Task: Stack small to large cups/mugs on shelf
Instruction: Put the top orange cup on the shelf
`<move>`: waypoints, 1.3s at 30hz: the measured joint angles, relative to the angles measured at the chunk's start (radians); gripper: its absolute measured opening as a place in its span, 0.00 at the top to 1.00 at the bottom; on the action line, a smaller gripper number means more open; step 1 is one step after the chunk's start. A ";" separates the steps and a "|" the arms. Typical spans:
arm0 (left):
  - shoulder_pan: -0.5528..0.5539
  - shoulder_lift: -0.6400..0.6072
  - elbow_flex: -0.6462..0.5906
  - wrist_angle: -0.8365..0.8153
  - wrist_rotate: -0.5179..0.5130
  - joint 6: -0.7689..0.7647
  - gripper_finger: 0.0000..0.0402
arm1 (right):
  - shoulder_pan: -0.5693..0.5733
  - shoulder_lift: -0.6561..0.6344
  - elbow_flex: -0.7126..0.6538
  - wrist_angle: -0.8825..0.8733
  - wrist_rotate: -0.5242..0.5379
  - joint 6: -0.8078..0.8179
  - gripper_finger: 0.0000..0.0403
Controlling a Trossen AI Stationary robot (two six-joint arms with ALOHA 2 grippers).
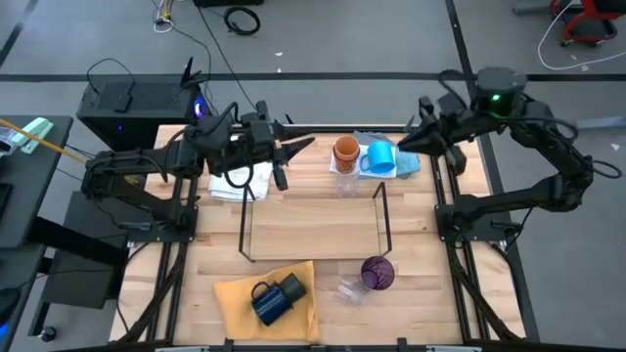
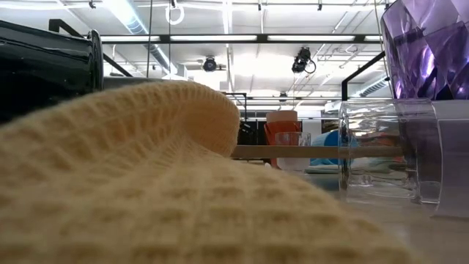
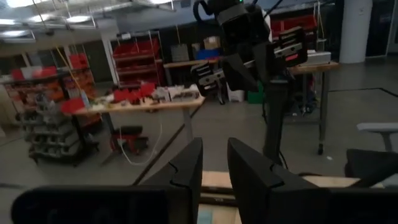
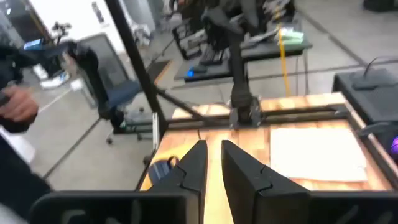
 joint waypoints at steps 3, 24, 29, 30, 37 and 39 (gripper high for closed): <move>0.000 0.000 0.000 -0.021 0.000 -0.001 0.78 | 0.024 0.023 0.000 0.000 0.001 -0.021 0.84; 0.000 0.000 0.000 -0.020 0.000 0.003 0.80 | 0.033 0.119 0.000 -0.028 0.196 0.043 0.85; 0.007 0.000 0.000 -0.020 0.000 0.004 0.82 | -0.009 0.228 0.000 -0.040 0.393 -0.021 0.85; 0.006 0.000 0.000 -0.020 0.000 0.004 0.82 | -0.027 0.255 0.000 -0.040 0.397 -0.021 0.85; 0.006 0.000 0.000 -0.022 0.000 0.004 0.83 | -0.152 0.445 0.000 -0.081 0.388 -0.016 0.85; 0.006 0.000 0.000 -0.026 0.000 0.002 0.83 | -0.180 0.484 0.000 -0.129 0.386 -0.015 0.85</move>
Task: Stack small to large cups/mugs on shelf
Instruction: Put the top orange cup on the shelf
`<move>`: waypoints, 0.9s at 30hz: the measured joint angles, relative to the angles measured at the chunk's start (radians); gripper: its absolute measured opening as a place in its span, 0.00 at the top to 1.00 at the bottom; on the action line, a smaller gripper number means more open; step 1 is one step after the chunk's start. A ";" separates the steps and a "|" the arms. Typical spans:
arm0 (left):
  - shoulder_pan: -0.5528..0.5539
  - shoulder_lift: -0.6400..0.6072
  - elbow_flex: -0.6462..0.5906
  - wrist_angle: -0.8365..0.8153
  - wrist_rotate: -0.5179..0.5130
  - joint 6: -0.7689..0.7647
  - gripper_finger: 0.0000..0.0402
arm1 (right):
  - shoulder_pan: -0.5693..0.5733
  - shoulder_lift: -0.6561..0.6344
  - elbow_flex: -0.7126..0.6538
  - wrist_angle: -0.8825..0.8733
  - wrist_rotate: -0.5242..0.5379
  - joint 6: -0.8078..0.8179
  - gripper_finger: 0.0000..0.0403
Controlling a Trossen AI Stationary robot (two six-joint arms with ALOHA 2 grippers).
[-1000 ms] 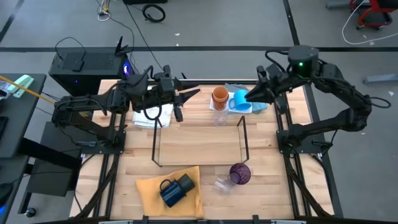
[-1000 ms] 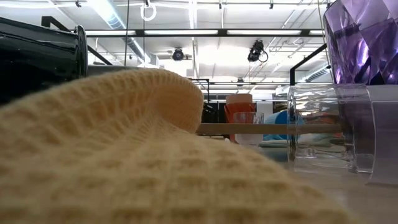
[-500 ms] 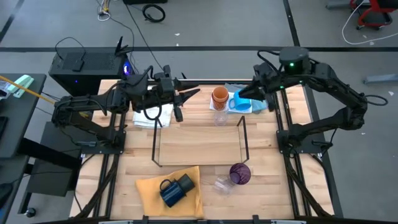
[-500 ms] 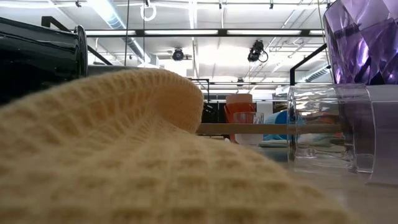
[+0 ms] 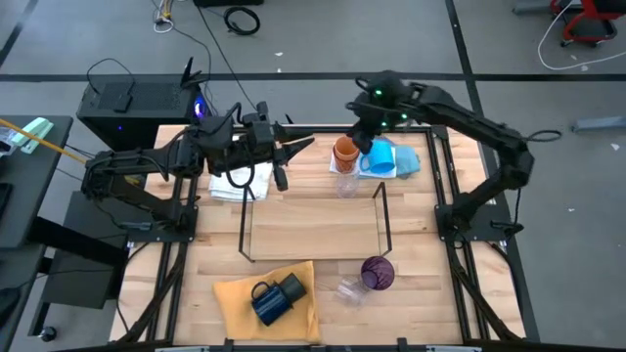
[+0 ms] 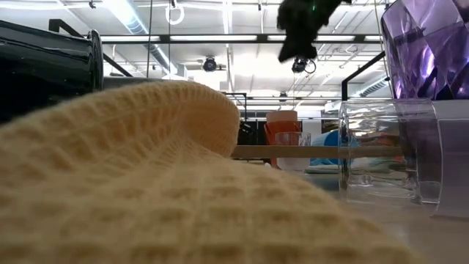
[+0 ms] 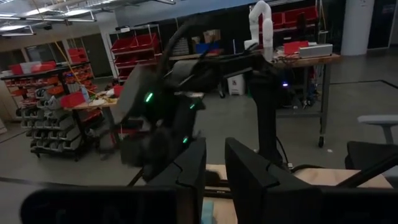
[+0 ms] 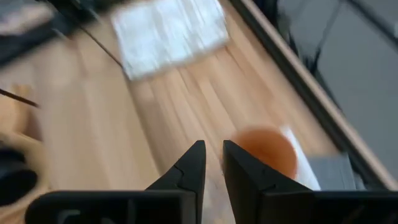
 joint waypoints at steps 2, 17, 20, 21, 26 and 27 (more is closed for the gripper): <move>-0.003 0.000 0.000 -0.010 0.000 -0.015 0.83 | -0.028 0.035 0.000 -0.053 0.000 0.002 0.85; -0.002 0.000 0.000 -0.018 0.000 -0.024 0.85 | -0.140 0.165 0.000 -0.033 -0.004 0.087 0.54; -0.002 0.000 0.000 -0.022 0.000 -0.024 0.84 | -0.152 0.188 0.000 -0.029 0.001 0.088 0.44; -0.002 0.000 0.000 -0.026 0.000 -0.025 0.84 | -0.155 0.196 0.000 -0.030 0.001 0.090 0.42; -0.002 0.000 0.000 -0.052 0.000 -0.025 0.84 | -0.156 0.241 0.000 -0.030 0.008 0.120 0.34; -0.002 0.000 0.000 -0.058 0.000 -0.025 0.84 | -0.155 0.248 0.000 -0.030 0.014 0.122 0.34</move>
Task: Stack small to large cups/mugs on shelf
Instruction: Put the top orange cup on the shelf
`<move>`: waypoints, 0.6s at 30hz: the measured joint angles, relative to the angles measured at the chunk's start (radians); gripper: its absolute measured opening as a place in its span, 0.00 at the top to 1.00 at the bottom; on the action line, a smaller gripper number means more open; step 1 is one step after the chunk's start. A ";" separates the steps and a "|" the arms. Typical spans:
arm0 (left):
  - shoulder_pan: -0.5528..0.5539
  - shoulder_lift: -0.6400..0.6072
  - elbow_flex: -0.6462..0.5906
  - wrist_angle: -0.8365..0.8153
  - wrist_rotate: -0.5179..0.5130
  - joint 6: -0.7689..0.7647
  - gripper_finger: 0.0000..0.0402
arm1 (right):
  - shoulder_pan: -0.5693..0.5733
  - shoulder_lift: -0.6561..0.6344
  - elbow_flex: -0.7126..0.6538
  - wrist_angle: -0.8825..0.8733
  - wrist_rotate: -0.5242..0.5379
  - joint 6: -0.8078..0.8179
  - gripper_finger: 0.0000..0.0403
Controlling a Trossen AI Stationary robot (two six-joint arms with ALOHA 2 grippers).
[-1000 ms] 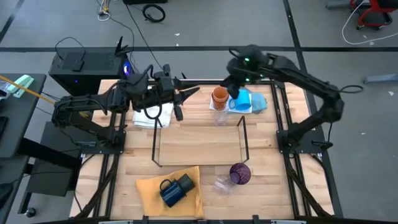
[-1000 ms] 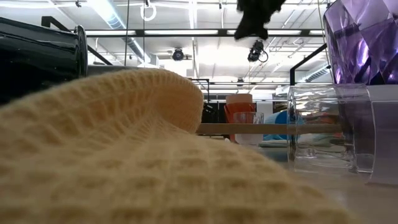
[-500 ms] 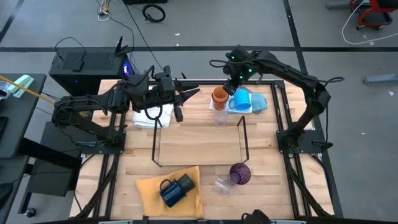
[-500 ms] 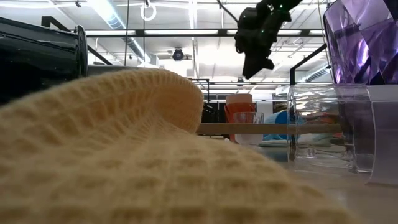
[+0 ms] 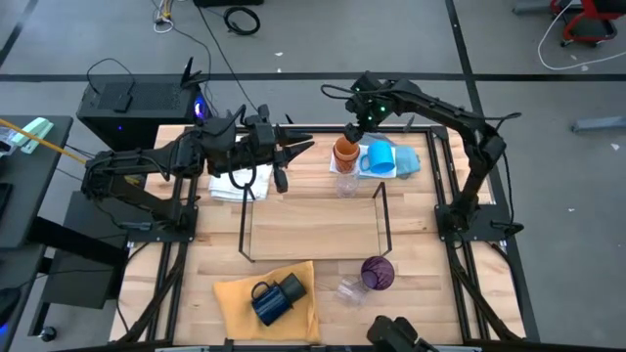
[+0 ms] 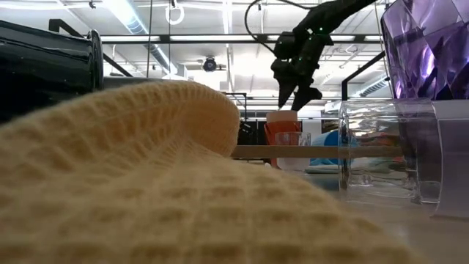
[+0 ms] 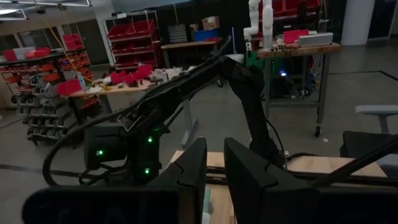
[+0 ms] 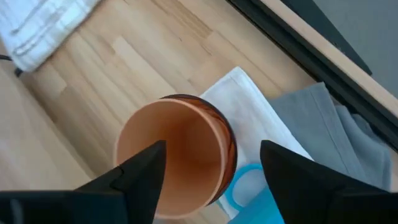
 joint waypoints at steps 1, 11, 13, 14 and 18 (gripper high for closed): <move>0.000 0.000 0.000 -0.005 0.000 0.000 0.84 | 0.003 0.005 0.000 0.000 0.005 0.001 0.34; 0.000 0.000 0.000 -0.004 0.000 0.000 0.86 | 0.021 0.045 0.000 -0.004 0.014 0.001 0.43; 0.000 0.000 0.000 -0.003 0.000 0.000 0.85 | 0.021 0.047 0.000 -0.004 0.014 0.010 0.45; 0.000 0.000 0.000 -0.003 0.000 0.000 0.85 | 0.021 0.047 0.000 -0.004 0.016 0.016 0.46; 0.000 0.000 0.000 -0.003 0.000 0.000 0.85 | 0.021 0.047 0.000 -0.003 0.017 0.019 0.52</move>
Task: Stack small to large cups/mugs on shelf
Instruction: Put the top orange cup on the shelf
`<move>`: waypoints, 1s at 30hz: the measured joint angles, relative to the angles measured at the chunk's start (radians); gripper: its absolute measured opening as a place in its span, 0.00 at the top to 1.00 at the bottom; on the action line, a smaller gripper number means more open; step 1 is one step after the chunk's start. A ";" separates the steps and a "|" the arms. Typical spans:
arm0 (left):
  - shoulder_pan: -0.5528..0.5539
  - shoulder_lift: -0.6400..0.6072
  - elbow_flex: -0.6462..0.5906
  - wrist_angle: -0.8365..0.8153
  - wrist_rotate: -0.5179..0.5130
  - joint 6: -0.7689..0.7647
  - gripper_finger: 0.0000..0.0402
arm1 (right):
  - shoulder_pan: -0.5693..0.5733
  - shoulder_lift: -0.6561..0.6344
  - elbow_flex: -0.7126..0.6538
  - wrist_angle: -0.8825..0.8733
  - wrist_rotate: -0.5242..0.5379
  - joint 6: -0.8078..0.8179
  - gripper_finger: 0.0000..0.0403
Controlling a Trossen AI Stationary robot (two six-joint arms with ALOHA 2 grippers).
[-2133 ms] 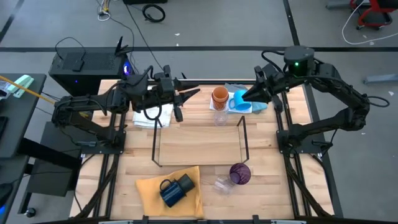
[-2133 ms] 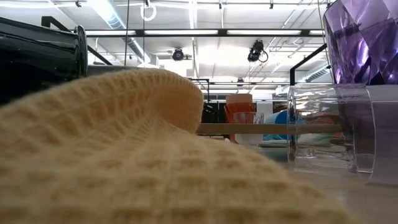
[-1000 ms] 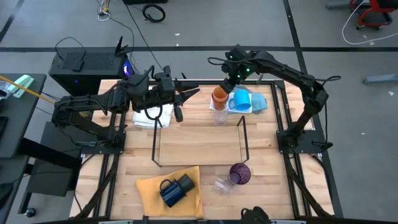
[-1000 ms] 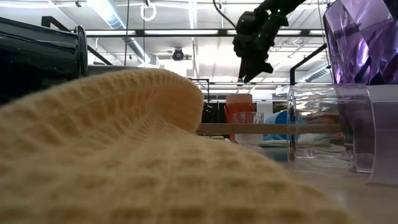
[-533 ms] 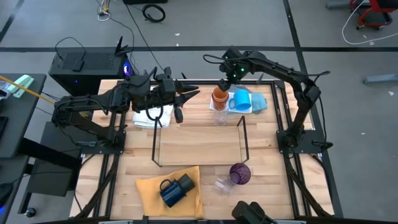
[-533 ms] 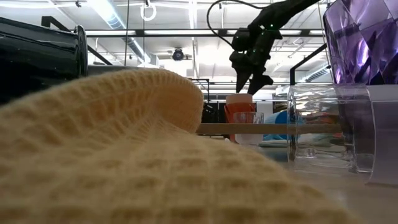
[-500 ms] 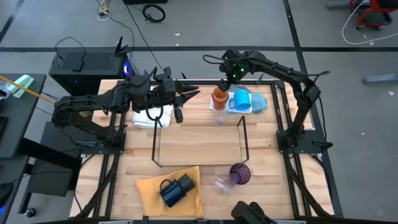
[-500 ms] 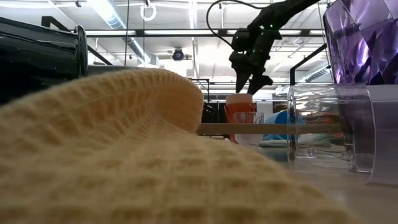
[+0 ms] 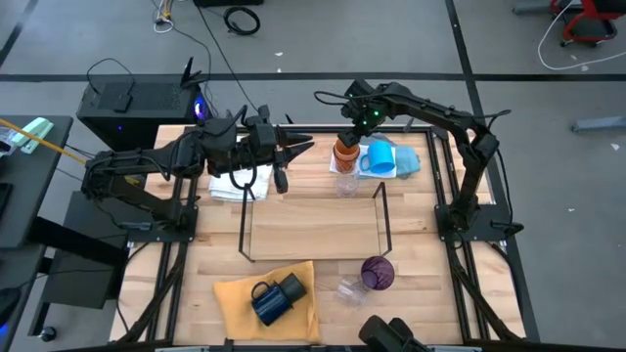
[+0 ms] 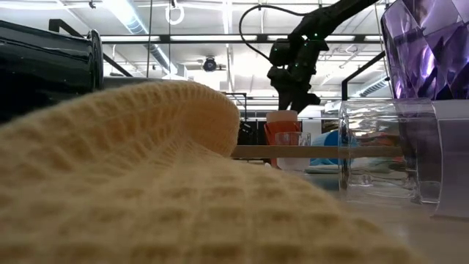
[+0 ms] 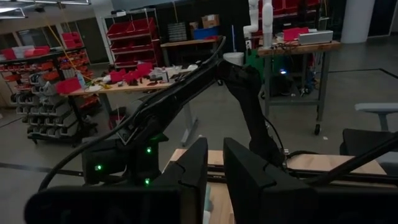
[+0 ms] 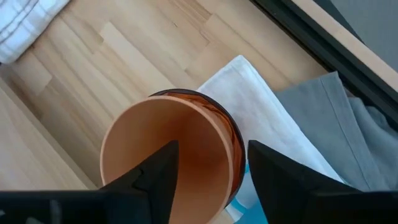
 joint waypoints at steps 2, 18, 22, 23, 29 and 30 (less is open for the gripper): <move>0.000 0.000 0.000 0.000 0.000 0.000 0.86 | 0.000 0.000 0.000 0.000 0.000 0.000 0.55; 0.000 0.000 0.000 0.000 0.000 -0.002 0.86 | 0.000 0.000 -0.029 0.005 0.024 0.002 0.61; 0.000 0.000 0.000 0.000 0.000 -0.002 0.88 | 0.000 0.000 -0.067 0.011 0.024 0.007 0.61; 0.000 0.000 0.000 0.000 0.000 -0.002 0.88 | -0.001 0.000 -0.071 0.011 0.024 0.007 0.61; 0.000 0.000 0.000 0.000 0.000 -0.001 0.88 | 0.000 0.000 -0.072 0.028 0.024 0.008 0.72; 0.000 0.000 0.000 0.000 0.000 -0.002 0.88 | -0.001 0.000 -0.072 0.029 0.024 0.008 0.75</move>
